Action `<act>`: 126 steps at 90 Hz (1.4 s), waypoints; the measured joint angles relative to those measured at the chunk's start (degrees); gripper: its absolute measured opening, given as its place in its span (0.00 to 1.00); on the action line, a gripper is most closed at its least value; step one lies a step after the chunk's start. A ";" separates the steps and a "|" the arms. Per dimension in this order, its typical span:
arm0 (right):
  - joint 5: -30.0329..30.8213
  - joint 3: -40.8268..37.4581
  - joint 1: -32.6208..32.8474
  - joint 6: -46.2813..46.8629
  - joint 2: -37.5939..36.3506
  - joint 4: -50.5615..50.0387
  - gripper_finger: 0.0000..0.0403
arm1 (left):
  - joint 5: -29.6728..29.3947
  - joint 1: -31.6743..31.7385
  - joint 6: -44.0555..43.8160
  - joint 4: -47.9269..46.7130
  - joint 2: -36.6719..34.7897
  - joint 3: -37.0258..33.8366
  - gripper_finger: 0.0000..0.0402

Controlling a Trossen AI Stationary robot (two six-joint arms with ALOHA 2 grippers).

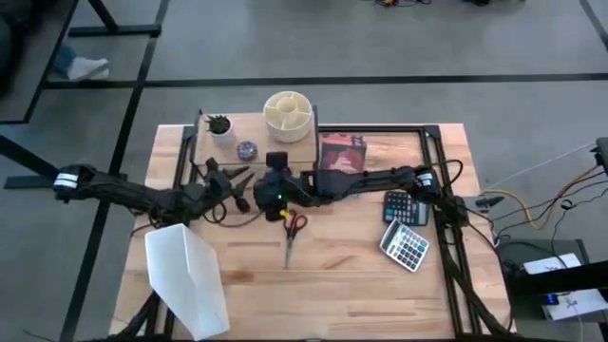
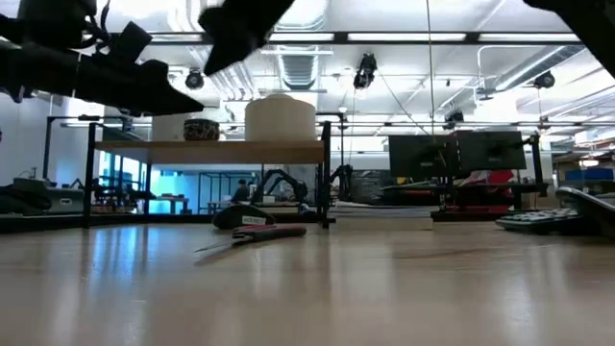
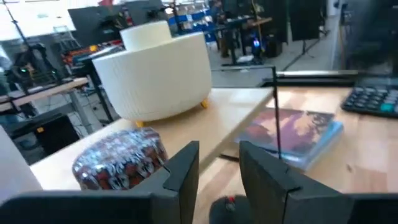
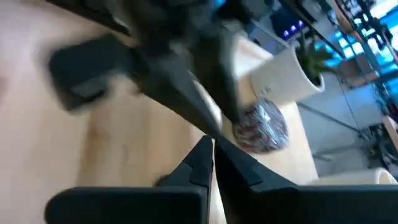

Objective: Stock shelves
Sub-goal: Put the red scented candle on the shelf

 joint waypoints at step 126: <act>10.66 -1.91 1.16 21.40 -4.40 -28.81 0.00 | -10.45 8.39 -8.16 -26.10 13.68 17.32 0.24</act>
